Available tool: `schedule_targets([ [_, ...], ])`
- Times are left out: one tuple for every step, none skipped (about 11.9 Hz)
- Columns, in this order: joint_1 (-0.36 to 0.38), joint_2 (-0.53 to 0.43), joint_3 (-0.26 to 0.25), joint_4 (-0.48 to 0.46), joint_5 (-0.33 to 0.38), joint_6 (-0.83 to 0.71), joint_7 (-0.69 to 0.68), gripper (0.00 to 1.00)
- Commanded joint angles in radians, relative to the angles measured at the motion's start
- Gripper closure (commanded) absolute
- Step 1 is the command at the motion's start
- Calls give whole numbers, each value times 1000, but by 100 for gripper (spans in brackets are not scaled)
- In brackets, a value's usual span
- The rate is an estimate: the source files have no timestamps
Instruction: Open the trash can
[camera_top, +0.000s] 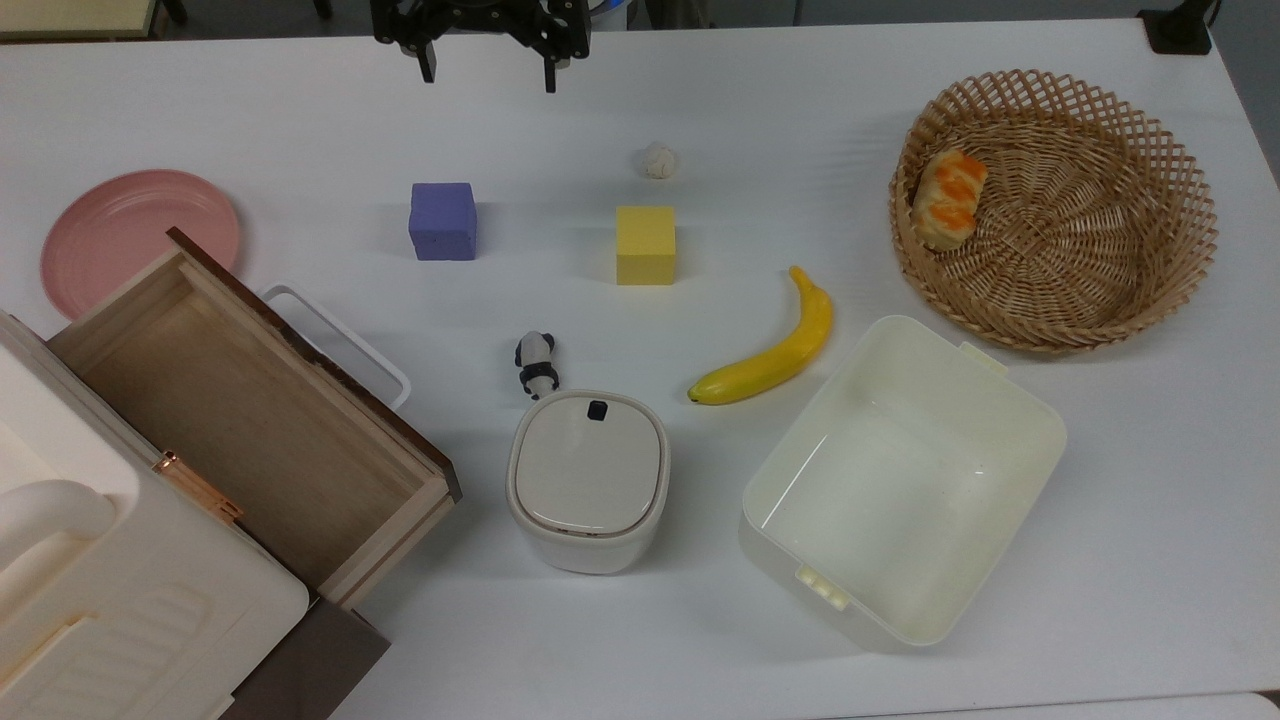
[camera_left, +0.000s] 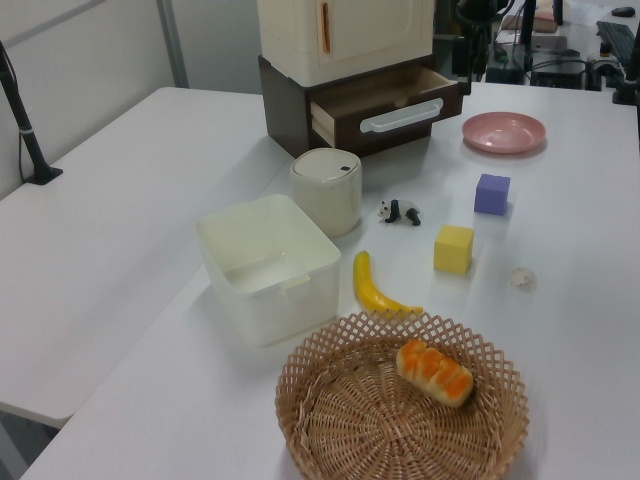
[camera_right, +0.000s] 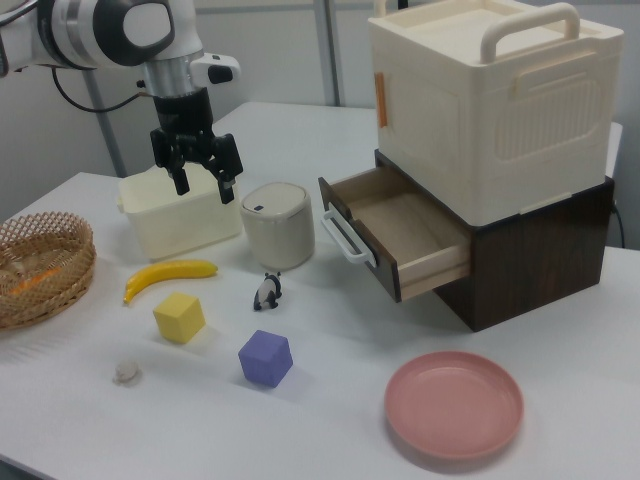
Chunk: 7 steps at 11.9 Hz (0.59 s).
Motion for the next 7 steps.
schedule_targets([
  [73, -37, -58, 53, 3, -124, -93, 0],
  [76, -37, -58, 54, 5, -124, -94, 0],
  [91, -38, -61, 54, 5, -122, -94, 0],
  [117, -40, -84, 54, 6, -121, -94, 0],
  [132, -44, -98, 54, 11, -121, -94, 0],
  [139, -46, -98, 54, 14, -119, -94, 0],
  [151, -46, -104, 54, 14, -117, -94, 0],
])
